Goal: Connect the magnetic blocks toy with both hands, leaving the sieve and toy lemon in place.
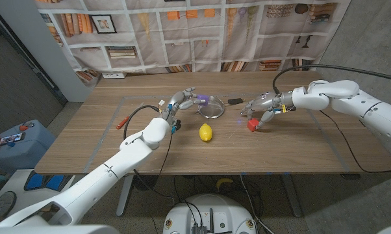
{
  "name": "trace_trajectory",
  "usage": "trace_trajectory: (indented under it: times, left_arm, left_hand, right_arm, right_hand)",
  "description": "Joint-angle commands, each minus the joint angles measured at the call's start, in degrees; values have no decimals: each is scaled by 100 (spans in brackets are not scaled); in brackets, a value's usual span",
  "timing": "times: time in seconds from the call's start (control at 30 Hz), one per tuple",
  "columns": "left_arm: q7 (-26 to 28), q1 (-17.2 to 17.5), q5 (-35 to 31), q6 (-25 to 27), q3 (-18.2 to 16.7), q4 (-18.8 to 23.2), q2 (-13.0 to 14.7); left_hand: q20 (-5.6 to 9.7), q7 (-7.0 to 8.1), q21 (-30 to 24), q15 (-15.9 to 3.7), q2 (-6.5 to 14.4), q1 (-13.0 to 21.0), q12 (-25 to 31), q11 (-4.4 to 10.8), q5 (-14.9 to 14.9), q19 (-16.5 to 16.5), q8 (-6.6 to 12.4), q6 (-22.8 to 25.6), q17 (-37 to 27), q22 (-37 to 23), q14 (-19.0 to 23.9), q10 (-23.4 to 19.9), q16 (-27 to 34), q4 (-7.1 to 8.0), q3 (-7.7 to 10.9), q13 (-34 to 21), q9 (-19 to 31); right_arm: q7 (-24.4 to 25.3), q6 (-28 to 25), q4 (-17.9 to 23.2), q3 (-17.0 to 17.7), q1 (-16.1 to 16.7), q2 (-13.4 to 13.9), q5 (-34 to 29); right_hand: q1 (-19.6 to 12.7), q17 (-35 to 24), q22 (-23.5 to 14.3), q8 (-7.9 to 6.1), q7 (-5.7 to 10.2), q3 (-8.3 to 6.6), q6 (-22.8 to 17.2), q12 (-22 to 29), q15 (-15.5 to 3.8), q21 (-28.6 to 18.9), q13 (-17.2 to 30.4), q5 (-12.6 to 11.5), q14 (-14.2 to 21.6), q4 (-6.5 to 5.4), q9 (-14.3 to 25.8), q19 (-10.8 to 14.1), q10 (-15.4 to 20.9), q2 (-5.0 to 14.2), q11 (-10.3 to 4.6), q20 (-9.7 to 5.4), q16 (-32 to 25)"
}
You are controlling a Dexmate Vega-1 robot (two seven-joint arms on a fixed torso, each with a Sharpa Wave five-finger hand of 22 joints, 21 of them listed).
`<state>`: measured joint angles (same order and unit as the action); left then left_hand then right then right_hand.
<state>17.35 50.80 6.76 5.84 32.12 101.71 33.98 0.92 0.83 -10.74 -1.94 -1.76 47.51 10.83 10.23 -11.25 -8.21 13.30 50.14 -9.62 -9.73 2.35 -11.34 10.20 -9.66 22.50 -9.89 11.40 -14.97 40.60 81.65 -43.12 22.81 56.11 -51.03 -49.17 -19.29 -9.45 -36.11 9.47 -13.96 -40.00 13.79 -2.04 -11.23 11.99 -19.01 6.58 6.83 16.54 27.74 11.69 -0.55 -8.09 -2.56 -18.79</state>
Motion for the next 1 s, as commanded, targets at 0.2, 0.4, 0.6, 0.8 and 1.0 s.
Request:
trace_trajectory:
  times: [0.2, 0.4, 0.6, 0.8, 1.0]
  left_arm:
    - [-82, -105, 21, -127, 46, -165, -79]
    - [-155, -159, 24, -159, 75, -218, -83]
    - [-198, -194, 27, -182, 85, -235, -83]
    - [-224, -222, 34, -252, 115, -304, -129]
    - [-286, -292, 28, -325, 152, -387, -165]
  left_hand:
    - [-30, 490, -39, -89, 256, 219, 7, -9, -29, -14, 24, 559, -9, -29, 34, -45, 8, 10, 1, -16, 30]
    - [-26, 488, -40, -88, 258, 225, 8, -5, -30, -16, 26, 576, -9, -29, 33, -50, 7, 7, -1, -16, 32]
    - [-24, 488, -38, -86, 260, 229, 8, -9, -31, -14, 26, 586, -9, -29, 34, -49, 7, 6, -3, -16, 34]
    - [-29, 487, -38, -83, 264, 236, 7, -7, -31, -13, 26, 601, -9, -28, 31, -50, 6, 3, -4, -15, 35]
    - [-33, 478, -39, -81, 268, 242, 9, -15, -31, -16, 26, 615, -9, -28, 33, -55, 6, 3, -6, -16, 37]
  right_arm:
    - [-178, -616, 424, 413, 462, 204, 619]
    - [-233, -884, 639, 577, 668, 289, 822]
    - [-279, -1228, 809, 791, 923, 345, 1247]
    - [-245, -1609, 1012, 1029, 1226, 416, 1694]
    - [-286, -1904, 1163, 1195, 1436, 454, 2129]
  right_hand:
    - [-30, -33, -12, -129, 327, 60, -571, 18, -595, 21, -9, -32, 61, -8, 71, 62, 111, 157, -14, -551, -43]
    - [-37, -43, -12, -153, 329, 78, -633, 17, -588, 27, -11, -27, 63, -3, 71, 60, 152, 185, -16, -552, -47]
    - [-42, -53, -12, -186, 328, 99, -718, 27, -592, 29, -14, -22, 59, 1, 71, 67, 228, 215, -25, -543, -48]
    - [-62, -61, -12, -196, 331, 103, -749, 25, -601, 27, -15, -20, 71, 9, 68, 81, 261, 250, -35, -542, -57]
    - [-75, -68, -12, -192, 332, 129, -753, 9, -591, 33, -16, -10, 62, 22, 61, 75, 270, 259, -43, -546, -54]
